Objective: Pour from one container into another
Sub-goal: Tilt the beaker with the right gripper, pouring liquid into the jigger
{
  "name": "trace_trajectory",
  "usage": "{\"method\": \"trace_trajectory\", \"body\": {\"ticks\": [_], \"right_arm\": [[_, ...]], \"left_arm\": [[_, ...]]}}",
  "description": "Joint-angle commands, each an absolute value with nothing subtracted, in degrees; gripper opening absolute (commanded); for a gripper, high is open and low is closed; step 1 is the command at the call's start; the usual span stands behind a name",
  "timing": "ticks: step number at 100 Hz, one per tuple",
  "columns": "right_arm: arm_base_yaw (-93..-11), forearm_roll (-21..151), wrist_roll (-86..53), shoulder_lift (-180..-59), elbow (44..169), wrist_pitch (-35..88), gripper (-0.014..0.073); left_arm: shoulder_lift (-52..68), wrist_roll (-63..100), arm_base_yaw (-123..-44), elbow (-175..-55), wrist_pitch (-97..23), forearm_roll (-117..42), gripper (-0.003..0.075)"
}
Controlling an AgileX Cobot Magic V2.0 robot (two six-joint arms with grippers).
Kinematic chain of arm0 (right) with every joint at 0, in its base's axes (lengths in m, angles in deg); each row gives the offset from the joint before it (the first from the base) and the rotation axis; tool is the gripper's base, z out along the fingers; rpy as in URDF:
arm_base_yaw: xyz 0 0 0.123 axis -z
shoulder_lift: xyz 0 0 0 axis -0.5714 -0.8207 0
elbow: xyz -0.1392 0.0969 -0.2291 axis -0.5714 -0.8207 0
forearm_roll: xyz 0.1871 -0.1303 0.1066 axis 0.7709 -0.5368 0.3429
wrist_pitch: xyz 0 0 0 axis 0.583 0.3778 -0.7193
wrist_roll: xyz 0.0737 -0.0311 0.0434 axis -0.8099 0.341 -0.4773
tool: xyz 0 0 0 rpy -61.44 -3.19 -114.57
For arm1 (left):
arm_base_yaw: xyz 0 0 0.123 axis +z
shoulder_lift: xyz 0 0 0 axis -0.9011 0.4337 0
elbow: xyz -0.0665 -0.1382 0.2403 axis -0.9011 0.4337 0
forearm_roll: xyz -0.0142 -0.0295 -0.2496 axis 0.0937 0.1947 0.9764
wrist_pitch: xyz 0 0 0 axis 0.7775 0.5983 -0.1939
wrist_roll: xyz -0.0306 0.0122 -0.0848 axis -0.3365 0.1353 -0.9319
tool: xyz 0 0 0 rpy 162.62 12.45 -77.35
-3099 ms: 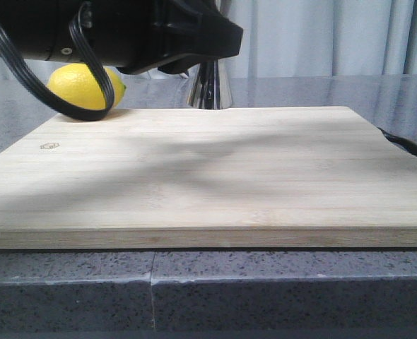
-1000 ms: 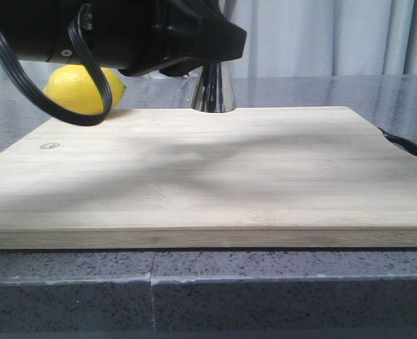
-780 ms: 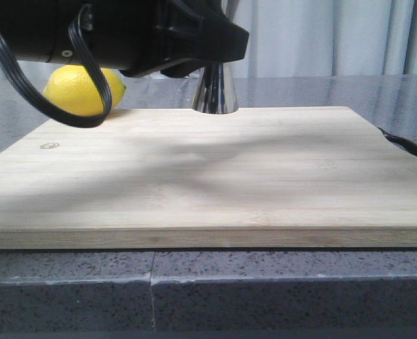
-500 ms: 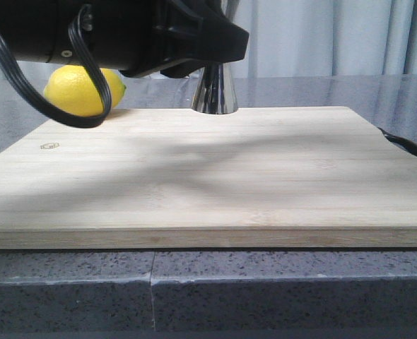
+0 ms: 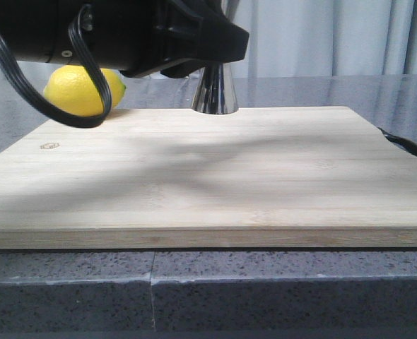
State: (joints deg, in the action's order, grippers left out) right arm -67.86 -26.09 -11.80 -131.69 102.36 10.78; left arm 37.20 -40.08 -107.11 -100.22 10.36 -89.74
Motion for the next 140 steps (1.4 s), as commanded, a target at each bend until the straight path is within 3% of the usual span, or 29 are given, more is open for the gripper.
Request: {"method": "trace_trajectory", "body": {"ticks": [1, 78, 113, 140], "right_arm": [[-67.80, -27.41, -11.57, -130.00, 104.66, 9.41, 0.0155], [-67.80, -29.38, -13.11, -130.00, 104.66, 9.57, 0.0155], [-67.70, -16.82, -38.69, -130.00, 104.66, 20.10, 0.0155], [-63.98, -13.96, -68.15, -130.00, 104.66, 19.84, 0.0155]], "left_arm": [[34.69, -40.55, -107.00, -102.10, 15.14, -88.63, -0.0019], [34.69, -40.55, -107.00, -102.10, 15.14, -88.63, -0.0019], [34.69, -40.55, -107.00, -102.10, 15.69, -88.63, -0.0019], [34.69, -40.55, -107.00, -102.10, 16.22, -88.63, -0.0019]]}}
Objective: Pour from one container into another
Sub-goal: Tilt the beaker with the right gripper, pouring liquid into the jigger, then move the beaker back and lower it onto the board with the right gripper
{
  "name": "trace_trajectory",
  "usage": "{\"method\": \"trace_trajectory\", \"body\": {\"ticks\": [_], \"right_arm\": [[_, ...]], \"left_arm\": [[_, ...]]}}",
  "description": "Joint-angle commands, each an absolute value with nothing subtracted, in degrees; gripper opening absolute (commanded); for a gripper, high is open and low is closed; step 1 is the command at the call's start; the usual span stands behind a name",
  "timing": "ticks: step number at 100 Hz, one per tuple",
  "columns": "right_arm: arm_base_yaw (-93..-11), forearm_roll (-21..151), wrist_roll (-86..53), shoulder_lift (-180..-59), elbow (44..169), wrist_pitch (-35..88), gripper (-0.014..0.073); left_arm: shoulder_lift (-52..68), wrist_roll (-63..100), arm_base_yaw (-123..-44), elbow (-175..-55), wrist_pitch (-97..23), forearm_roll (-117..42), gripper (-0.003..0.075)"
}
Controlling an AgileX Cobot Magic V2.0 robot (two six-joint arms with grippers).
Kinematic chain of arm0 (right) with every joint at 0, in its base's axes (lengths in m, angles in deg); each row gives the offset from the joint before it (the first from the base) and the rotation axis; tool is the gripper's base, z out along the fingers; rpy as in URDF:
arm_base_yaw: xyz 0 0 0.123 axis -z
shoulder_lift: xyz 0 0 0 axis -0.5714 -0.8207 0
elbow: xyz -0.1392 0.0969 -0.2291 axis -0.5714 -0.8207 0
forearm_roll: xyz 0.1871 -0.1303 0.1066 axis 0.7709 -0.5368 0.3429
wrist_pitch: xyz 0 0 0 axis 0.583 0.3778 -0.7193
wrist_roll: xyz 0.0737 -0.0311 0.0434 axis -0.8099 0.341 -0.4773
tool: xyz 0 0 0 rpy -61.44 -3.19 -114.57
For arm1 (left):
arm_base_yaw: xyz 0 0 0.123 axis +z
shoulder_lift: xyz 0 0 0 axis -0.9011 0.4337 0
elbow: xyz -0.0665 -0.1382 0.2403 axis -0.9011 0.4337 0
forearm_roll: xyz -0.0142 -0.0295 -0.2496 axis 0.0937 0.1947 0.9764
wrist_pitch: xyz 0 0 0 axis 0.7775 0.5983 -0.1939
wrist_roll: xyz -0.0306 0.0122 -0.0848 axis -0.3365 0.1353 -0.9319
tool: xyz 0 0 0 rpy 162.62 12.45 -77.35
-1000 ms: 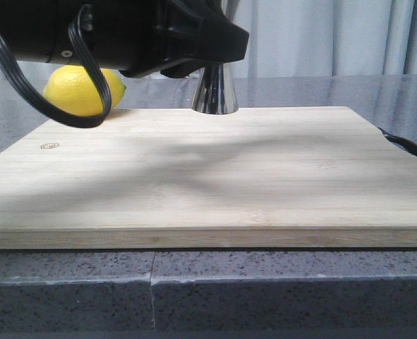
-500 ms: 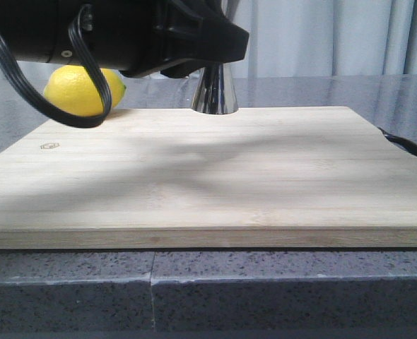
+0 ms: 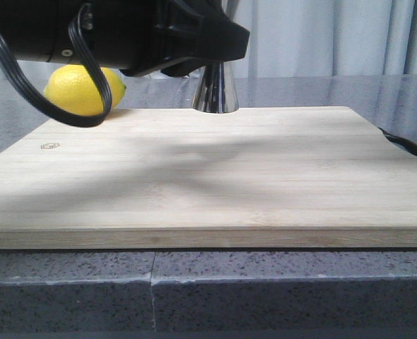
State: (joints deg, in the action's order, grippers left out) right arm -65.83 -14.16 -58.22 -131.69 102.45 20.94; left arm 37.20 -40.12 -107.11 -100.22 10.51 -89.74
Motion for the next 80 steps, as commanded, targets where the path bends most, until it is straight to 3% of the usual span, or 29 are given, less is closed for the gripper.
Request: {"method": "trace_trajectory", "body": {"ticks": [1, 19, 35, 57, 80], "right_arm": [[-63.62, -13.96, -68.78, -130.00, 104.66, 19.71, 0.0155], [-58.19, -13.69, -81.32, -130.27, 103.85, 17.83, 0.0155], [-50.35, -13.57, -89.91, -130.27, 98.57, 6.09, 0.0155], [-42.38, -13.46, -89.91, -130.27, 88.79, -8.13, 0.0155], [-41.39, -13.36, -85.04, -134.55, 85.01, -16.34, 0.0155]], "left_arm": [[34.69, -40.55, -107.00, -102.10, 16.22, -88.63, -0.0019], [34.69, -40.55, -107.00, -102.10, 16.22, -88.63, -0.0019], [34.69, -40.55, -107.00, -102.10, 16.22, -88.63, -0.0019], [34.69, -40.55, -106.98, -102.10, 16.22, -88.63, -0.0019], [34.69, -40.55, -106.98, -102.10, 16.22, -88.63, -0.0019]]}}
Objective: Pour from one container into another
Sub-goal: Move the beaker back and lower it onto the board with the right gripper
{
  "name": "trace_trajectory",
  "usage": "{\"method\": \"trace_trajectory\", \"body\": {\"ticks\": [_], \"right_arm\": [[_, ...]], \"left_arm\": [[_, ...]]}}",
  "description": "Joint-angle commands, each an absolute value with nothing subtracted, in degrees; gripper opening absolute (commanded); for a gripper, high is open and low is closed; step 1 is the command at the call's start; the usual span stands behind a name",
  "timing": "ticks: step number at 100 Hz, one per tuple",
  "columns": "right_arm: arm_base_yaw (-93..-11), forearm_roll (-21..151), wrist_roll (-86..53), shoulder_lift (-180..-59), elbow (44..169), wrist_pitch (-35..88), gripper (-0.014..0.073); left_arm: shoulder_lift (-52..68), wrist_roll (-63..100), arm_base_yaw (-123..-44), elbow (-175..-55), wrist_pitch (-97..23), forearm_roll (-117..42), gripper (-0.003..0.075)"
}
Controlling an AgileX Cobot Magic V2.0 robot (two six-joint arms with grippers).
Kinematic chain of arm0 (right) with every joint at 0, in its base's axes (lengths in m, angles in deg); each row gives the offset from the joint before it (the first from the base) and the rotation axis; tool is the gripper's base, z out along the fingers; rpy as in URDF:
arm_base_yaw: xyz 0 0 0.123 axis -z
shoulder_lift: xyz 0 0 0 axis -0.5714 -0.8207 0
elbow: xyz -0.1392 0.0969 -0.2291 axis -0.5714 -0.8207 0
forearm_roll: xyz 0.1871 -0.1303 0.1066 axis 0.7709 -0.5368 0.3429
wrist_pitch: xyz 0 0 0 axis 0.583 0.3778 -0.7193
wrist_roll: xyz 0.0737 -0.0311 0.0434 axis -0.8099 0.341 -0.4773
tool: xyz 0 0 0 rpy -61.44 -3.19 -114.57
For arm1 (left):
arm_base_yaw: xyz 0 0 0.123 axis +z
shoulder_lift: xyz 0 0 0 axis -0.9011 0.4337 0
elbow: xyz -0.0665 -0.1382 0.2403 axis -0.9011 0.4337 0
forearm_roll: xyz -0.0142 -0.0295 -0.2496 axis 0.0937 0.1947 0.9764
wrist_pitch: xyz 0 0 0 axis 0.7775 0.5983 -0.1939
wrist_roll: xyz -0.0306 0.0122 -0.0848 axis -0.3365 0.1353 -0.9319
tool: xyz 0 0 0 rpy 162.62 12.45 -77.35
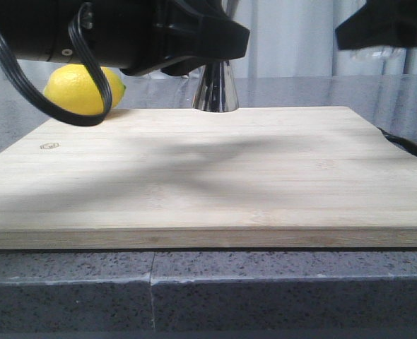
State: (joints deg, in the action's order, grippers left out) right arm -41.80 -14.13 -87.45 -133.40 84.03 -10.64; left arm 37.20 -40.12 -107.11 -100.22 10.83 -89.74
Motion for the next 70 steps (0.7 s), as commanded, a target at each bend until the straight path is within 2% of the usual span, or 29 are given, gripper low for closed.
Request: {"method": "trace_trajectory", "body": {"ticks": [1, 41, 70], "right_arm": [[-41.39, -13.21, -84.62, -134.80, 85.01, -16.82, 0.0155], [-41.25, 4.05, -63.35, -146.30, 85.12, -30.13, 0.0155], [-41.25, 5.99, -59.17, -151.48, 85.13, -32.69, 0.0155]], "left_arm": [[34.69, -40.55, -106.98, -102.10, 16.22, -88.63, -0.0019], [34.69, -40.55, -106.98, -102.10, 16.22, -88.63, -0.0019], [34.69, -40.55, -106.98, -102.10, 16.22, -88.63, -0.0019]]}}
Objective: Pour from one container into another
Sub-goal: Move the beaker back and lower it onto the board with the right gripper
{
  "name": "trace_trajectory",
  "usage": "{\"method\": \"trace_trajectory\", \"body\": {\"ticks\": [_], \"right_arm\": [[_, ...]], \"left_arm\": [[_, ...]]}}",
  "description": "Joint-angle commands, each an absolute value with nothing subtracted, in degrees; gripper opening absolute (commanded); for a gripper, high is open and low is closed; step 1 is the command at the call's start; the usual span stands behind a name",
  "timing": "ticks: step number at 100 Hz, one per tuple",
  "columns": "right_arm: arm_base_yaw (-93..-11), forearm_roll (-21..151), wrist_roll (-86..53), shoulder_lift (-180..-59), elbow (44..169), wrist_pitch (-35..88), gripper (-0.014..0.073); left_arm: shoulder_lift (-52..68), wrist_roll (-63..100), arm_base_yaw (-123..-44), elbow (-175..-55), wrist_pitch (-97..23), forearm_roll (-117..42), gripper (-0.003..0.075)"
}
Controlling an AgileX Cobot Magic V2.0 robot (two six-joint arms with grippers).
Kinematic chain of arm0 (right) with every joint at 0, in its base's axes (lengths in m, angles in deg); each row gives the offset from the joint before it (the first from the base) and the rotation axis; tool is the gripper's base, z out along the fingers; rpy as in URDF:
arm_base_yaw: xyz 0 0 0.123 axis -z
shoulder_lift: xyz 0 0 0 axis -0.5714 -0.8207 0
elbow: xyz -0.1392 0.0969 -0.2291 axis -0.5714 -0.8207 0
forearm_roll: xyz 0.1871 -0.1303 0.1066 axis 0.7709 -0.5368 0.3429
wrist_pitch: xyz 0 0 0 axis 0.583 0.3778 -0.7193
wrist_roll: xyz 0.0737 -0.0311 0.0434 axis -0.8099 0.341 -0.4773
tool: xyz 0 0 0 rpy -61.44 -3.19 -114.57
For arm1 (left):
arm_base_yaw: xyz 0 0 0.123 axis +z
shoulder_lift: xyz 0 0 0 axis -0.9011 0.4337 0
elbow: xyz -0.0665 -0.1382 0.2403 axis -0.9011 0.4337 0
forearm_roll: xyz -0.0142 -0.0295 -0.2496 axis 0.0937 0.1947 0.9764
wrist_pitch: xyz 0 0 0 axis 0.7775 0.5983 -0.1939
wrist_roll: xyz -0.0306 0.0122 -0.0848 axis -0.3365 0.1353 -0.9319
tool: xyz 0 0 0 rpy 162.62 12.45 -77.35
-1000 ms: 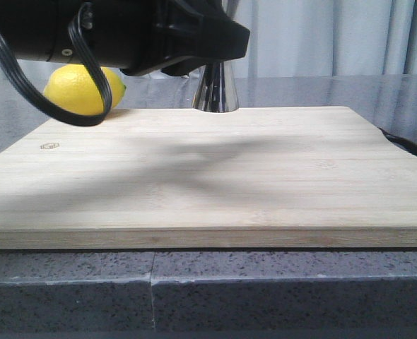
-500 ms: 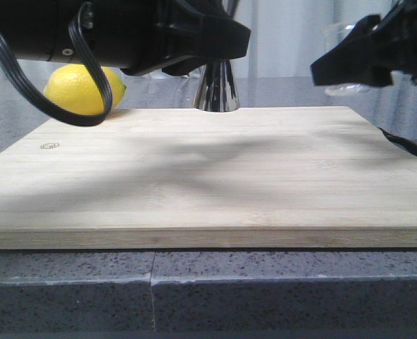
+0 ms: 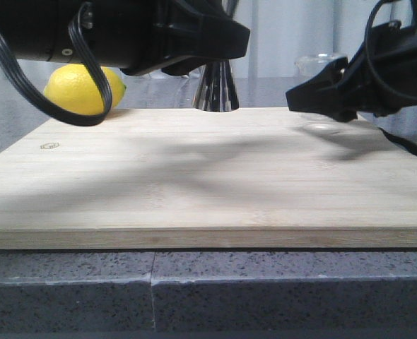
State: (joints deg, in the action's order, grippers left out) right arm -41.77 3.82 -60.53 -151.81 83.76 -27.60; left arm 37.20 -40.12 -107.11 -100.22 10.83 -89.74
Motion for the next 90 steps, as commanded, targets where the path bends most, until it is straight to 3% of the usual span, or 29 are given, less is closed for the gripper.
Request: {"method": "trace_trajectory", "body": {"ticks": [1, 64, 90], "right_arm": [[-41.25, 5.99, -59.17, -151.58, 85.13, -32.81, 0.0155], [-40.04, 8.33, -59.07, -155.28, 85.13, -37.29, 0.0162], [-40.04, 8.33, -59.07, -155.28, 85.13, -37.29, 0.0296]], "left_arm": [[34.69, -40.55, -106.98, -102.10, 16.22, -88.63, -0.0019], [34.69, -40.55, -106.98, -102.10, 16.12, -88.63, -0.0019], [34.69, -40.55, -106.98, -102.10, 16.12, -88.63, -0.0019]]}}
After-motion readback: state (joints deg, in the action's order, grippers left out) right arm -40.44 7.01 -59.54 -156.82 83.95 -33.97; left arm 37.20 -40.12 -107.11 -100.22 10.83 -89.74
